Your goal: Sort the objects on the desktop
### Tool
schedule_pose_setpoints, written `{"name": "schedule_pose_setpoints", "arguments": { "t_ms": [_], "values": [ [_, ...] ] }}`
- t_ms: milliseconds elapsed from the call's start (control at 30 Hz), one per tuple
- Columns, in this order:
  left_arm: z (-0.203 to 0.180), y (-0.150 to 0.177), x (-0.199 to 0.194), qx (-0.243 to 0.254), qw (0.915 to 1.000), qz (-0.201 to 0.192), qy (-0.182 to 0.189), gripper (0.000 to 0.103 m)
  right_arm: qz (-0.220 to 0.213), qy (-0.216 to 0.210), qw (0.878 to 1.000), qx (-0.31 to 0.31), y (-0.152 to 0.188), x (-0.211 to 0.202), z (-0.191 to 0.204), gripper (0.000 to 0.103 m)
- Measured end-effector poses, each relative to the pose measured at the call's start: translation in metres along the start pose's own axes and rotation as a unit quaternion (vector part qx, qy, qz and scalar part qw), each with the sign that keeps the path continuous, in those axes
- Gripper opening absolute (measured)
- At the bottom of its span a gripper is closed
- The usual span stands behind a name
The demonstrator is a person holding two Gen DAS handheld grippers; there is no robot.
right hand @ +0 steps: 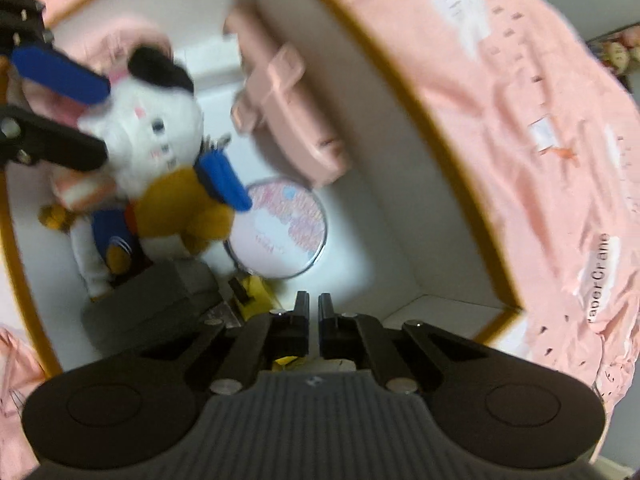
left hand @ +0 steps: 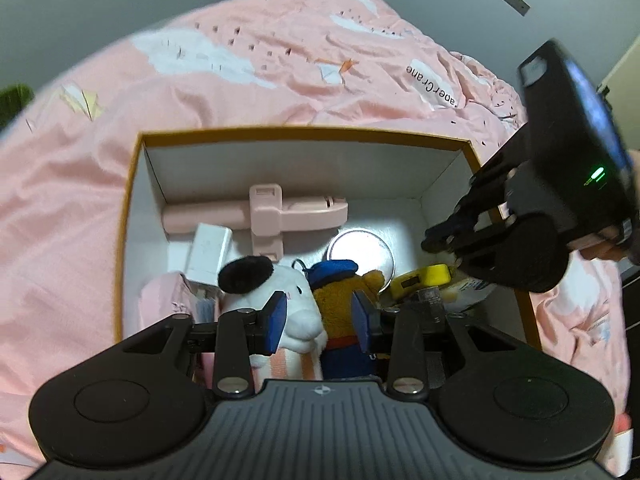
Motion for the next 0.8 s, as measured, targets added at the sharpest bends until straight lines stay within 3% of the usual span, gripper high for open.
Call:
{"name": "schedule_pose_setpoints", "arguments": {
  "t_ms": [133,167,300,400,533,667,800],
  "values": [
    [-0.012,0.008,-0.017,0.034,0.9987,-0.031,-0.021,0.041,-0.074,0.012,0.996,0.043,0.009,-0.035,0.001,0.005],
    [-0.016,0.010,-0.022,0.045,0.9977,-0.042,-0.029,0.045,-0.098,0.013,0.993,0.058,0.014,-0.045,0.003,0.005],
    [-0.027,0.019,-0.040,0.076,0.9927,-0.079,-0.051,0.048,-0.185,0.023,0.975,0.123,0.032,-0.083,0.020,0.008],
    [-0.030,0.025,-0.052,0.076,0.9888,-0.109,-0.067,0.052,-0.251,0.039,0.952,0.169,0.046,-0.092,0.033,0.012],
    [-0.033,0.035,-0.065,0.072,0.9845,-0.142,-0.075,0.060,-0.315,0.068,0.917,0.236,0.062,-0.096,0.063,0.031],
    [-0.039,0.047,-0.070,0.073,0.9798,-0.174,-0.067,0.069,-0.348,0.085,0.882,0.308,0.075,-0.085,0.090,0.037],
    [-0.040,0.064,-0.069,0.065,0.9749,-0.208,-0.046,0.078,-0.357,0.130,0.856,0.350,0.082,-0.079,0.119,0.044]
  ]
}}
Point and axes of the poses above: each gripper's, at about its wrist camera, not at the fingertips, and x roughly the way its jaws point, z to its left, y to its underside, the point moved 1 cm from there along x, roughly the way its jaws point, and after that the axes turned 12 degrees about -x, right-handed, at the moved point
